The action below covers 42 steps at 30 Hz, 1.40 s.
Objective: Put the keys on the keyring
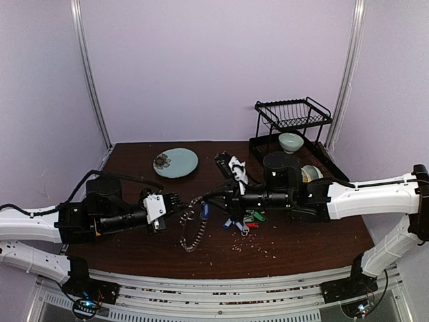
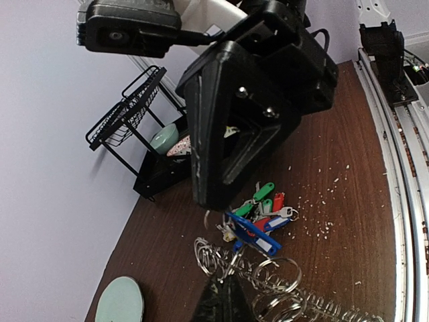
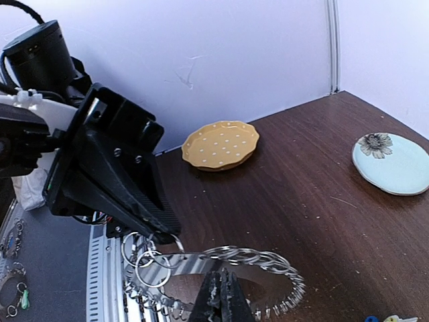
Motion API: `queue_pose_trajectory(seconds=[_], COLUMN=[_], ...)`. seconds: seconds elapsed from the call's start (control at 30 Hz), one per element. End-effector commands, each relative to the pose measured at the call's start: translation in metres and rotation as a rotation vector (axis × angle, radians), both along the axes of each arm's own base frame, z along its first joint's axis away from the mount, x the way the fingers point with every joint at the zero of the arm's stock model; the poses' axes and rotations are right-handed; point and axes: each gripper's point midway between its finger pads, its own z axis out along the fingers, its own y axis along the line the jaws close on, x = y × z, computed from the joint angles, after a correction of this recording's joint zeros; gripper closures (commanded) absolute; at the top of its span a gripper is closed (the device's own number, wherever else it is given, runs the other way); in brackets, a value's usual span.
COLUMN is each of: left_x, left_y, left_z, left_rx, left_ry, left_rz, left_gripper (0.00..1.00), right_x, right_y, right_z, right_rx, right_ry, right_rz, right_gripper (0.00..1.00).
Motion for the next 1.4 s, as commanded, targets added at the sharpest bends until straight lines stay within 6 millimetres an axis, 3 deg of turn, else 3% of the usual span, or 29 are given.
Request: queue_pose_trajectory(seconds=[0.0, 0.07, 0.2, 0.3, 0.4, 0.63, 1.03, 1.37], left_x=[0.002, 0.003, 0.004, 0.004, 0.004, 0.004, 0.003, 0.003], left_y=[-0.003, -0.003, -0.003, -0.003, -0.004, -0.003, -0.003, -0.003], left_z=[0.043, 0.043, 0.043, 0.042, 0.042, 0.042, 0.042, 0.042], left_rx=[-0.129, -0.129, -0.129, -0.127, -0.127, -0.124, -0.127, -0.126], left_ry=[-0.048, -0.048, -0.049, -0.048, -0.048, -0.049, -0.048, -0.048], left_rz=[0.009, 0.013, 0.016, 0.016, 0.015, 0.019, 0.016, 0.01], left_gripper=[1.0, 1.0, 1.0, 1.0, 1.0, 1.0, 1.0, 1.0], right_x=[0.007, -0.004, -0.043, -0.057, -0.052, -0.037, -0.03, -0.015], right_y=[-0.013, -0.011, -0.002, 0.004, 0.01, 0.014, 0.021, 0.019], right_z=[0.016, 0.015, 0.021, 0.016, 0.014, 0.042, 0.023, 0.024], right_rx=[0.021, 0.011, 0.059, 0.05, 0.06, 0.23, 0.14, 0.141], right_ry=[-0.023, -0.025, 0.016, 0.063, 0.08, 0.036, 0.019, 0.0], right_rz=[-0.049, 0.011, 0.247, 0.338, 0.317, 0.222, 0.187, 0.099], right_gripper=[1.0, 1.0, 1.0, 1.0, 1.0, 1.0, 1.0, 1.0])
